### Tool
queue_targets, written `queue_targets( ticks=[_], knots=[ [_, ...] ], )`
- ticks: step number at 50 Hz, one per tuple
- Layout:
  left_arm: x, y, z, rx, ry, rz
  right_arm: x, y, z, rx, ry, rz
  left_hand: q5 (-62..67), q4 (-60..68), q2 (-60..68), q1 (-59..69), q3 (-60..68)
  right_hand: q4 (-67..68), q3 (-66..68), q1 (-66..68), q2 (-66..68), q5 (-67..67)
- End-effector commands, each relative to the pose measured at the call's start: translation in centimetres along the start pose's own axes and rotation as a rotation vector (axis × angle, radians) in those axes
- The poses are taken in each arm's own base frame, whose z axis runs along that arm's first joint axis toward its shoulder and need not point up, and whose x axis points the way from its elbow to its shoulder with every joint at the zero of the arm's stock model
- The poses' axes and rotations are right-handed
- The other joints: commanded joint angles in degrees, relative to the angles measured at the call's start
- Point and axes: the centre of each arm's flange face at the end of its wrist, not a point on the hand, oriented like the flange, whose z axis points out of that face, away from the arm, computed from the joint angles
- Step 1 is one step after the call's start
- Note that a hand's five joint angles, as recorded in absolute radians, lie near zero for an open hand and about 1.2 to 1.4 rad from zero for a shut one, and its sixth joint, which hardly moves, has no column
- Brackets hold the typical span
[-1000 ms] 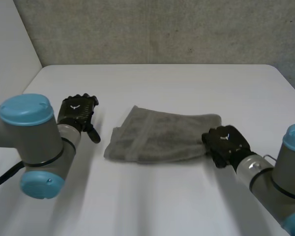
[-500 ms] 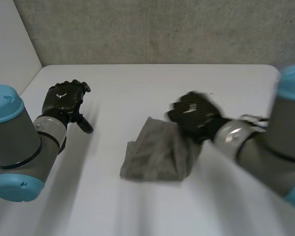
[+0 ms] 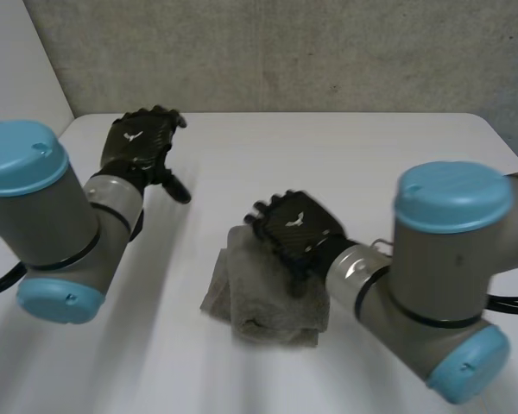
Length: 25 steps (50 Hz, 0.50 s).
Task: Fold the towel.
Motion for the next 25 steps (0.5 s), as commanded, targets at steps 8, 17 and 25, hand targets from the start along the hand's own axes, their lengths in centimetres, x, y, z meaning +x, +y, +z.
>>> queue_targets(
  ticks=[8,17,25],
  knots=[
    [7.6,2.0,-1.1,-0.106,0.235,-0.092,6.4,2.4,-2.6,0.030,0.219,0.314,-1.4,-2.6,-2.2,-2.9,-2.5,-4.7,-4.5,-3.6,-3.8,-3.6],
    [9.0,5.4,-5.2,-0.328,0.258,-0.120,6.1,4.9,-3.2,-0.025,0.230,0.490,-1.7,-2.9,-2.5,-3.2,-2.8,-4.7,-4.5,-3.6,-3.8,-3.6],
    [7.8,6.7,-6.8,-0.385,0.179,-0.096,5.4,5.5,-2.7,-0.034,0.214,0.544,-2.2,-3.4,-3.0,-3.7,-3.3,-4.7,-4.5,-3.6,-3.8,-3.6]
  ],
)
